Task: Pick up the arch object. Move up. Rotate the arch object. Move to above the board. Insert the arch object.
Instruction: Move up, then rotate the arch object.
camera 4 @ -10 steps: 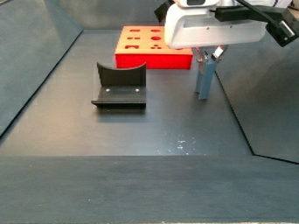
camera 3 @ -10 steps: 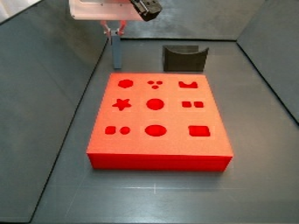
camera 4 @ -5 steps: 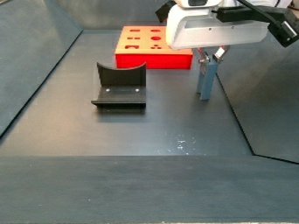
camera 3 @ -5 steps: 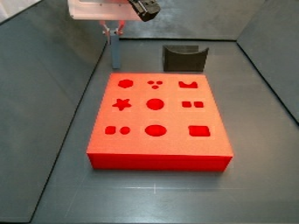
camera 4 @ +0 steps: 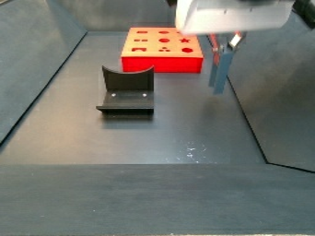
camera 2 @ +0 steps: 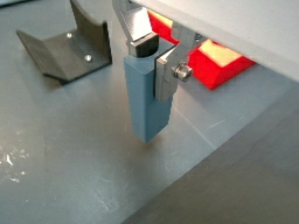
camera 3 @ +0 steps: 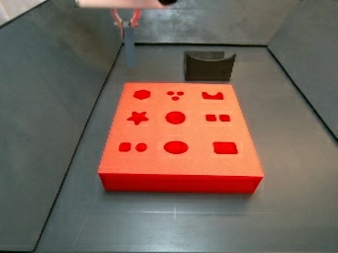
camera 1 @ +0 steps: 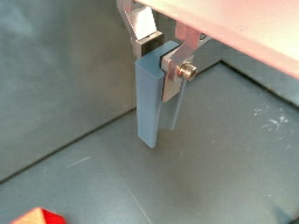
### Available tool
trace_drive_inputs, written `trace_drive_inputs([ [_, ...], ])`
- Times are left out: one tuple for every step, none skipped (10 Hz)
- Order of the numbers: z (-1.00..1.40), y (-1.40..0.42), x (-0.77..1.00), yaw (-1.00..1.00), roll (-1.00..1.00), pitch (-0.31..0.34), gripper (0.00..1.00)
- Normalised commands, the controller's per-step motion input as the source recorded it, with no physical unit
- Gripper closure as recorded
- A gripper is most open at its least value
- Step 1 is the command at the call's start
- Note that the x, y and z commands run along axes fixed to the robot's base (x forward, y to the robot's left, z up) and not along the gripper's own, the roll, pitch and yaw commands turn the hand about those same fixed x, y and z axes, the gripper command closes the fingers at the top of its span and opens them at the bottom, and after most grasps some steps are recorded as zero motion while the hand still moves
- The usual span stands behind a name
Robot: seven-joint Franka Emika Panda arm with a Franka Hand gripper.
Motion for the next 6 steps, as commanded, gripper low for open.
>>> trace_drive_inputs([
  [0.31, 0.02, -0.02, -0.02, 0.06, 0.033, 1.00],
  [1.00, -0.07, 0.47, 0.00, 0.00, 0.000, 1.00],
  [1.00, -0.07, 0.51, 0.01, 0.01, 0.010, 1.00],
  [1.00, -0.07, 0.46, 0.02, 0.01, 0.113, 1.00],
  [1.00, -0.07, 0.43, 0.02, 0.01, 0.118, 1.00],
  [1.00, -0.06, 0.34, 0.02, 0.00, 0.097, 1.00],
])
